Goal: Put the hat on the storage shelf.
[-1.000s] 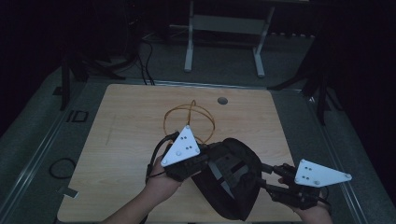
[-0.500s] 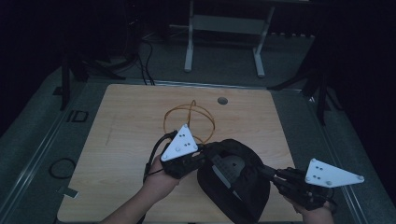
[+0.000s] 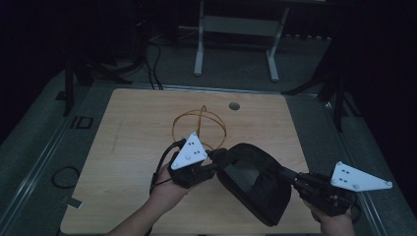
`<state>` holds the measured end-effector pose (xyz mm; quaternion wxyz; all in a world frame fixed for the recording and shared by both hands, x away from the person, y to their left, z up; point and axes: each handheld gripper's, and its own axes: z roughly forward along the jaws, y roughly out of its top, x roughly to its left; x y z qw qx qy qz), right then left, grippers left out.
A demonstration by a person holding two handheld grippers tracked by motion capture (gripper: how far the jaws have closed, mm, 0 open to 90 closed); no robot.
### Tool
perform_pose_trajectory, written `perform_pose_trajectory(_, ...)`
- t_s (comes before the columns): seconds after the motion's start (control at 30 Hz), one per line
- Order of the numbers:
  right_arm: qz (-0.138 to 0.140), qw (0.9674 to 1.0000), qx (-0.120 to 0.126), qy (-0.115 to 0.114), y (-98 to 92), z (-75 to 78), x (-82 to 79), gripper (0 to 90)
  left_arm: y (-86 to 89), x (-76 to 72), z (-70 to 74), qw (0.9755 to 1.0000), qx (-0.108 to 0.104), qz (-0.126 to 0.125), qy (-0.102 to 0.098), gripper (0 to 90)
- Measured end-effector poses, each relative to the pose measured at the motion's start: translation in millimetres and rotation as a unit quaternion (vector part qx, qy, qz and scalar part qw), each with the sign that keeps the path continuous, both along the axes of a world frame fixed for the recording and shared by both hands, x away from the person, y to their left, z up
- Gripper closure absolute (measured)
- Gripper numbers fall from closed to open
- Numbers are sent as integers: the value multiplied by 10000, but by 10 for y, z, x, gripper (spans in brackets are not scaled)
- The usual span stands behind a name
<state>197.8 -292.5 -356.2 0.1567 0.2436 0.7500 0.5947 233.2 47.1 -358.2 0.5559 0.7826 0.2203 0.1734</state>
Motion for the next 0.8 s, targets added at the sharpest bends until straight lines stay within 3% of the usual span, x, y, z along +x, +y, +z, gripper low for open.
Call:
perform_pose_trajectory(0.13, -137, 9999, -41, -63, -16, 29, 16, 886, 39, -30, -21, 9998, 49, 168, -76, 651)
perform_pose_trajectory(0.27, -387, 9992, -36, -66, -82, 44, 52, 886, 161, -37, -39, 9991, 21, 411, -56, 533)
perform_pose_trajectory(0.43, -777, 9969, -101, -86, -160, 54, 121, 886, 279, -52, -105, 9984, 77, 545, -86, 371)
perform_pose_trajectory(0.57, -1085, 9939, -157, -123, -203, 81, 199, 886, 420, -63, -262, 9973, 208, 704, 30, 248)
perform_pose_trajectory(0.73, -1238, 9921, -106, -163, -204, 123, 313, 886, 533, -74, -429, 9951, 319, 936, 96, 91)
perform_pose_trajectory(0.8, -1256, 9919, -103, -180, -183, 142, 360, 886, 586, -87, -482, 9942, 267, 1035, 82, 52)
